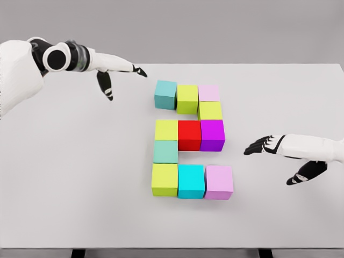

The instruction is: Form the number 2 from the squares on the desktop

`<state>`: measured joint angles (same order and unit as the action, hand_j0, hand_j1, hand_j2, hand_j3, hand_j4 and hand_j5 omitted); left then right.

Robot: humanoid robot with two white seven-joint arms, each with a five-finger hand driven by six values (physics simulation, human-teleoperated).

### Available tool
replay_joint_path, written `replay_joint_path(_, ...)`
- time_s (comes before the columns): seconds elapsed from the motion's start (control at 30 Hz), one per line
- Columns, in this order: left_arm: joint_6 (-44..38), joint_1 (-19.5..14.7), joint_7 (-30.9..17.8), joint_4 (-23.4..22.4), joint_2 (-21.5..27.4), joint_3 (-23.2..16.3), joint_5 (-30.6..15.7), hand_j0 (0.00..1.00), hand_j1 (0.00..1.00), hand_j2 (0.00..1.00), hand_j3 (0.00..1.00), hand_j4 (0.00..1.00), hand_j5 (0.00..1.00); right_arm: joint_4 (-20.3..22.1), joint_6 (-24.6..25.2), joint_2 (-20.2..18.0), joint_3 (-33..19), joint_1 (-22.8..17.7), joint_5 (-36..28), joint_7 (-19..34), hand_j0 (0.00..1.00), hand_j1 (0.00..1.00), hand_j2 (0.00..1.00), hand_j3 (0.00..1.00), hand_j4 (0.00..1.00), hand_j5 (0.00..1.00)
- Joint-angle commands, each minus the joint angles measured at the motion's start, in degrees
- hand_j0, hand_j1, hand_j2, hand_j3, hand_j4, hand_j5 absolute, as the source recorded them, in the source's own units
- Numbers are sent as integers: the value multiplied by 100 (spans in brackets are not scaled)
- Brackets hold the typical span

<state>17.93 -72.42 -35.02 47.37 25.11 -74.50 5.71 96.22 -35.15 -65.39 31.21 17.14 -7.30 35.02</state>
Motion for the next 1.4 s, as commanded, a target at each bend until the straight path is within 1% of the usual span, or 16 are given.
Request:
replay_joint_path(0.0, -9, 0, 2, -193, -182, 58, 44, 100, 100, 100, 100, 100, 100, 2, 15, -9, -1, 0, -43, -2, 100, 100, 100, 100, 100, 100)
replay_joint_path(0.07, -18, 0, 2, -307, -313, 58, 132, 100, 100, 100, 100, 100, 100, 2, 15, -9, -1, 0, -43, -2, 100, 100, 100, 100, 100, 100)
replay_joint_path(0.1, -18, 0, 2, -448, -410, 58, 150, 100, 100, 100, 100, 100, 100, 2, 15, -26, -1, -9, -43, -2, 100, 100, 100, 100, 100, 100)
replay_joint_path(0.23, -176, 0, 2, -579, -603, 58, 150, 100, 100, 100, 100, 100, 100, 2, 15, -9, -1, 0, -43, -2, 100, 100, 100, 100, 100, 100)
replay_joint_path(0.3, -176, 0, 2, -834, -770, 58, 185, 100, 100, 100, 100, 100, 100, 2, 15, 0, -1, -9, -43, -2, 100, 100, 100, 100, 100, 100)
replay_joint_path(0.37, -176, 0, 2, -905, -850, 58, 220, 100, 100, 100, 100, 100, 100, 2, 15, -9, -1, 0, -43, -2, 100, 100, 100, 100, 100, 100)
replay_joint_path(0.6, -246, 0, 2, -914, -911, 58, 220, 100, 100, 100, 100, 100, 100, -7, 15, -79, -10, -79, -43, -2, 100, 100, 100, 100, 100, 100)
replay_joint_path(0.73, -246, 0, 2, -914, -938, 58, 220, 100, 100, 100, 100, 100, 100, -7, 15, -281, 8, -158, -34, -2, 100, 100, 100, 100, 100, 100)
replay_joint_path(0.8, -308, 0, 2, -914, -938, 58, 220, 100, 100, 100, 100, 100, 100, -33, 15, -316, 52, -176, -26, -2, 100, 100, 100, 100, 100, 100)
replay_joint_path(1.03, -369, 0, 2, -1116, -1052, 58, 220, 100, 100, 100, 100, 100, 100, -7, 15, -325, 175, -176, 554, -2, 100, 100, 100, 100, 100, 100)
replay_joint_path(1.1, -369, 0, 2, -1204, -1122, 58, 220, 100, 100, 100, 100, 100, 100, 2, 15, -343, 227, -176, 651, -2, 100, 100, 100, 100, 100, 100)
replay_joint_path(1.23, -369, 0, 2, -1230, -1184, 58, 220, 100, 100, 100, 100, 100, 100, 20, 15, -369, 298, -176, 818, -2, 100, 100, 100, 100, 100, 100)
replay_joint_path(1.37, -352, 9, 2, -1230, -1184, 58, 220, 100, 100, 100, 100, 100, 100, 204, 15, -360, 368, -176, 924, -2, 100, 100, 100, 100, 100, 100)
